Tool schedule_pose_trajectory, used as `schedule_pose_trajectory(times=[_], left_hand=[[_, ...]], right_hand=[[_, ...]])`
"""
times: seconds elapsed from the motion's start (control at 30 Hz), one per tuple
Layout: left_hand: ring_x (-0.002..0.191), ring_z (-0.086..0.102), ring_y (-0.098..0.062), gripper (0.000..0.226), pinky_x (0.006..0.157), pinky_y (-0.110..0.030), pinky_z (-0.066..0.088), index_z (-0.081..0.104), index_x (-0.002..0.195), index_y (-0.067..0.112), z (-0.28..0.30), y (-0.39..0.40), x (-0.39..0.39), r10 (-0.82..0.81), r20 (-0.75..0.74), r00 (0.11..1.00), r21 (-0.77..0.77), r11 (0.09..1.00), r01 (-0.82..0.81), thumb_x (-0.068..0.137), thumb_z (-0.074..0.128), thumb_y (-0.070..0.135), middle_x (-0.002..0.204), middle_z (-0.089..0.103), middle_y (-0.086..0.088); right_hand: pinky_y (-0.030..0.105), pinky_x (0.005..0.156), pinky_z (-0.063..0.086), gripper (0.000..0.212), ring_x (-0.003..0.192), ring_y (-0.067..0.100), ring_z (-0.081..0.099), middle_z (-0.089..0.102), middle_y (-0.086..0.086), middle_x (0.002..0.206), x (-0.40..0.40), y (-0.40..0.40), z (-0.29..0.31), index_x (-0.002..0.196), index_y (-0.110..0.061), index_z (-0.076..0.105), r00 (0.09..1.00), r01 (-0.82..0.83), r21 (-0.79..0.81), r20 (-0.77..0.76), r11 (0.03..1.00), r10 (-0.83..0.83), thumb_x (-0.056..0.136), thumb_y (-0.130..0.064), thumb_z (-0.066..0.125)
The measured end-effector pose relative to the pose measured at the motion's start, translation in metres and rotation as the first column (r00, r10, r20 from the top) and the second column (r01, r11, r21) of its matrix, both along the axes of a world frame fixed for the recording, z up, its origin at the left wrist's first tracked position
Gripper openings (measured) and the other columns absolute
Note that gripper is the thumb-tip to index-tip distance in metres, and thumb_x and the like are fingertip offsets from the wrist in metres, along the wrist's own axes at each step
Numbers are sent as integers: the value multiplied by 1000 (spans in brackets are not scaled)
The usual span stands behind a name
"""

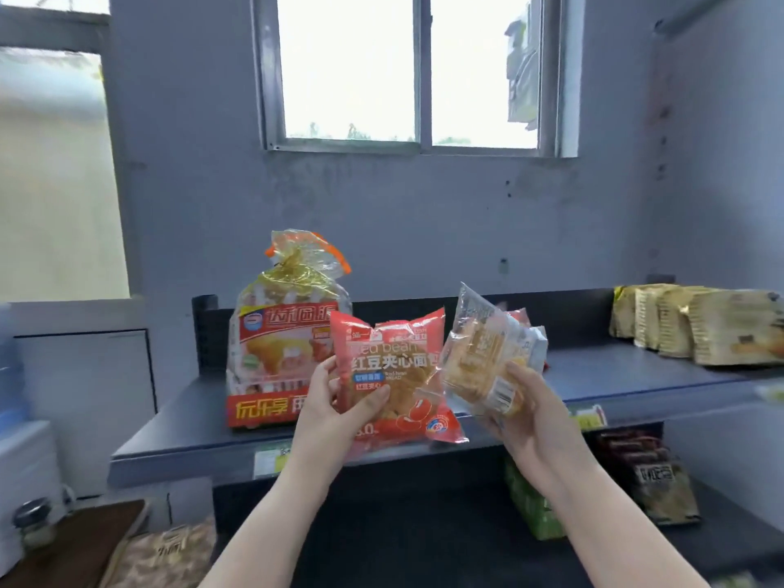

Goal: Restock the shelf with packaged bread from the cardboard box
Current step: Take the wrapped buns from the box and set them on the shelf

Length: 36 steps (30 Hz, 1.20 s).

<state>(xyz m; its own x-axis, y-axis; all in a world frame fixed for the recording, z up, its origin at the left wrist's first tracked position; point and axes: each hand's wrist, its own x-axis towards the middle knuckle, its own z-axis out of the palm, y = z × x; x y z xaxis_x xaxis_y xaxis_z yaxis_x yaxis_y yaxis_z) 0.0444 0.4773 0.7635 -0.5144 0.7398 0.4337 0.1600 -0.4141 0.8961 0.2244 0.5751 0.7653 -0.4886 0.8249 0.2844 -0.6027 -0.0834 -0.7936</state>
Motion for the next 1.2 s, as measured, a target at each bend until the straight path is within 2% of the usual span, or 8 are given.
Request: schedule_pose_trajectory(times=[0.13,0.23,0.33,0.43,0.57,0.93,1.1,1.2], left_hand=[[90,66,-7,52,65,-17,56,44,118,28,3,73,44,-20,-23,1000,-17,1000,20,76,73,19,102,64,5],[92,67,-14,52,73,-26,57,46,121,23,5,135,75,-34,8,999,-25,999,34,77,73,17,103,66,0],[89,66,-12,44,60,-18,55,44,116,24,9,193,102,-68,34,997,-42,997,70,81,70,16,101,63,2],[94,63,-13,45,58,-18,55,41,117,23,9,243,117,-71,50,996,-73,995,74,82,69,16,106,61,1],[102,63,-14,56,84,-33,55,36,125,24,6,292,116,-18,-119,993,-162,987,-1,81,71,24,106,60,9],[82,56,-3,50,60,-13,45,46,124,19,-6,325,85,48,-395,918,-360,911,-203,80,71,25,91,55,10],[91,58,-16,59,61,-22,46,41,132,15,-3,326,94,66,-263,963,-409,896,-173,81,71,19,101,58,2],[112,51,-20,70,89,-33,45,34,138,15,-1,323,101,273,-447,852,-297,853,-429,80,71,26,129,51,-3]], right_hand=[[31,74,49,27,86,18,66,72,5,102,46,65,2,110,-19,62,999,25,-76,-44,997,-29,85,-24,53],[38,88,48,41,89,19,71,71,6,111,74,122,8,112,-20,62,999,-6,-77,-47,997,2,74,-34,60],[52,98,41,65,108,30,65,67,11,119,91,175,13,124,-20,59,997,-70,-81,-39,994,67,64,-42,72],[52,95,44,48,108,29,64,68,10,118,99,224,14,125,-21,58,997,-71,-82,33,994,74,80,-39,56],[41,87,45,27,88,17,72,73,5,108,99,272,17,113,-24,62,990,-92,-90,95,992,100,93,-33,45],[52,98,29,26,81,13,73,75,-3,96,96,329,3,112,-28,61,981,-62,-113,175,992,82,94,-35,43],[41,78,50,30,83,18,72,73,5,103,87,339,0,118,-22,59,980,-123,-106,147,987,137,93,-33,46],[29,62,53,23,75,16,71,73,1,94,88,349,4,114,-22,59,984,-112,-76,133,991,121,92,-27,50]])
